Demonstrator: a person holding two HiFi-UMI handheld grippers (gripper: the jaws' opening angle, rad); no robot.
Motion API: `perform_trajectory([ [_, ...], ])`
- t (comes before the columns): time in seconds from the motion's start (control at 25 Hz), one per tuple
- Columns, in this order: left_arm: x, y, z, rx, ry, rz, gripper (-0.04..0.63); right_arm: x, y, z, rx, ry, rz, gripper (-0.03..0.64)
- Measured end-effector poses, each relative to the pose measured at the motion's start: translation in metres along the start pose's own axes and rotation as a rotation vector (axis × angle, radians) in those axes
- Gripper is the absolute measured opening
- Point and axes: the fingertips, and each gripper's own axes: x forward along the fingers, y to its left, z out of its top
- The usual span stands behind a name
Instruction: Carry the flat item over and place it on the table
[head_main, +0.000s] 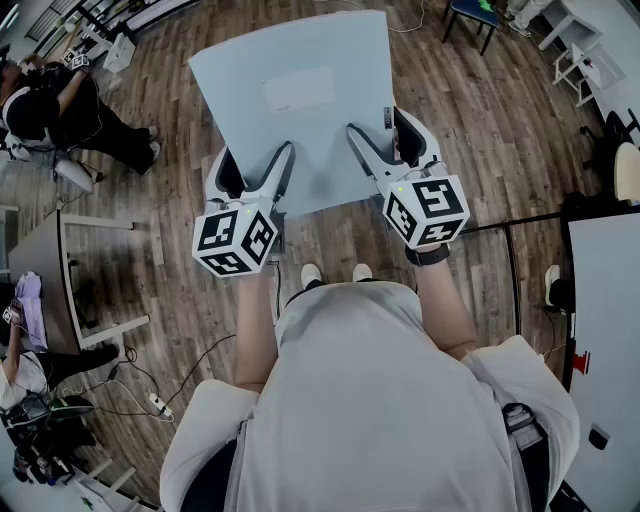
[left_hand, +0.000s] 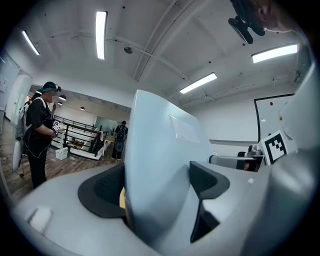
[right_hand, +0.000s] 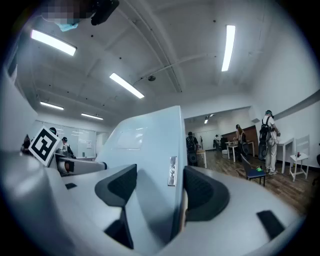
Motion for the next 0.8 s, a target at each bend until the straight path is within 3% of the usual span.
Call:
perform_trajectory([
  [0.24, 0.002, -0.025, 0.001, -0.003, -0.025, -0.005, 0.414, -0.019, -0.016, 0.008, -0.004, -0.025, 0.011, 0.313],
  [0.4, 0.001, -0.038, 0.001, 0.003, -0.047, 0.016, 0.414, -0.028, -0.025, 0.005, 0.049, -0.051, 0.008, 0.313],
  [0.6, 0.002, -0.026, -0.012, -0.018, -0.026, 0.08, 0.414, -0.013, -0.021, -0.008, 0.057, -0.03, 0.023, 0.313],
  [0.8, 0.014, -0.012, -0.026, -0.04, 0.012, 0.082, 0.414, 0.003, -0.024, -0.024, 0.06, 0.003, 0.033, 0.313],
])
